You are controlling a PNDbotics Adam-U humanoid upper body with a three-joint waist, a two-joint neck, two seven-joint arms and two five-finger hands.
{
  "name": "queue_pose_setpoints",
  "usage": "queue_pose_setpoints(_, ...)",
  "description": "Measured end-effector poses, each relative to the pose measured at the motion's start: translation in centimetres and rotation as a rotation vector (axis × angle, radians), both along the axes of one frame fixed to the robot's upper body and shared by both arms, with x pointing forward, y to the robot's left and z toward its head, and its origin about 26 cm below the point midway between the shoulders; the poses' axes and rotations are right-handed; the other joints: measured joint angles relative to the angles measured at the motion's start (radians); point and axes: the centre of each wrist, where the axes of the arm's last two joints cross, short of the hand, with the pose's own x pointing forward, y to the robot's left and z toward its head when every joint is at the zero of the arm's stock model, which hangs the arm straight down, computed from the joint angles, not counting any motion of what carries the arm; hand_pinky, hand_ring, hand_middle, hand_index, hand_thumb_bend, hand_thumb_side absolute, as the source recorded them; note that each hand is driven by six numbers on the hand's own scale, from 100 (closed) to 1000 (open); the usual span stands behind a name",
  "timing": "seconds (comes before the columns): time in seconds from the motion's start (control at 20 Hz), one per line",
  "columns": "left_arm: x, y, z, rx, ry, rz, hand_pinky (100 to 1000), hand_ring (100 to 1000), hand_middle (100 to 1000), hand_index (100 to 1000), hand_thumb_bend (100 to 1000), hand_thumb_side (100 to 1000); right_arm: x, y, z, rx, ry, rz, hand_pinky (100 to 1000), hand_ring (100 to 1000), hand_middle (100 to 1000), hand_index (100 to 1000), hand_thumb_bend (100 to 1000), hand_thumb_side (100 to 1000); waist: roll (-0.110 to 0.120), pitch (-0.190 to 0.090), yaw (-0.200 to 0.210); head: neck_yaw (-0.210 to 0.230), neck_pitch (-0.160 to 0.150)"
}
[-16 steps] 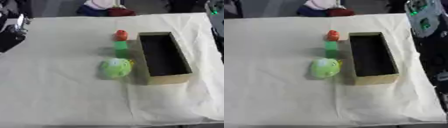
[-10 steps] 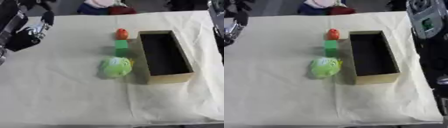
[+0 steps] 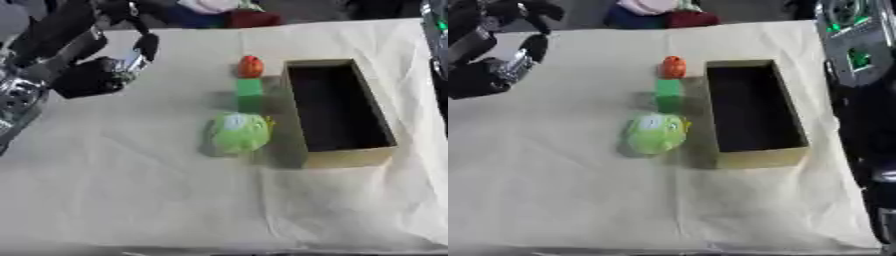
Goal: Pick up objects on the table and place them in the box.
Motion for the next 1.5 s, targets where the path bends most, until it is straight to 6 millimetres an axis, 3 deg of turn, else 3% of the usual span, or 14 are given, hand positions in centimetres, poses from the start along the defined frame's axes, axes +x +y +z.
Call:
queue_pose_setpoints(0.05, 0.0, -0.4, -0.1, 0.012, 0.023, -0.009, 769, 686, 761, 908, 108, 1000, 0.0, 0.0, 0.0, 0.001, 0.001, 0.001, 832, 806, 717, 802, 100, 1000, 0.001, 0.0, 0.0, 0.0, 0.0)
queue_pose_setpoints(0.2, 0.1, -1.6, -0.3, 0.059, 0.085, -0.023, 783, 704, 767, 910, 241, 989, -0.2, 0.1, 0.0, 0.008, 0.004, 0.007, 832, 804, 715, 802, 100, 1000, 0.003, 0.0, 0.0, 0.0, 0.0)
queue_pose_setpoints(0.5, 0.1, -3.4, -0.6, 0.195, 0.195, -0.02, 799, 721, 765, 898, 481, 847, -0.3, 0.1, -0.1, 0.013, 0.009, 0.007, 832, 801, 712, 801, 100, 1000, 0.005, -0.001, 0.005, -0.009, 0.0)
queue_pose_setpoints(0.9, 1.5, -4.6, -2.0, 0.311, 0.289, -0.006, 821, 790, 812, 931, 549, 741, -0.5, 0.1, -0.6, 0.024, 0.027, 0.014, 832, 795, 706, 800, 100, 1000, 0.005, -0.005, 0.006, -0.019, 0.0)
queue_pose_setpoints(1.15, 2.8, -4.9, -3.4, 0.368, 0.284, -0.003, 825, 801, 817, 944, 507, 653, -0.6, -0.1, -0.7, 0.035, 0.035, 0.014, 833, 792, 702, 799, 100, 1000, 0.005, -0.005, 0.006, -0.019, 0.0)
queue_pose_setpoints(1.5, 4.7, -5.6, -4.8, 0.379, 0.296, 0.013, 835, 813, 827, 954, 471, 611, -0.7, -0.3, -0.8, 0.048, 0.047, 0.012, 834, 789, 698, 798, 100, 1000, 0.005, -0.004, -0.003, -0.019, 0.0)
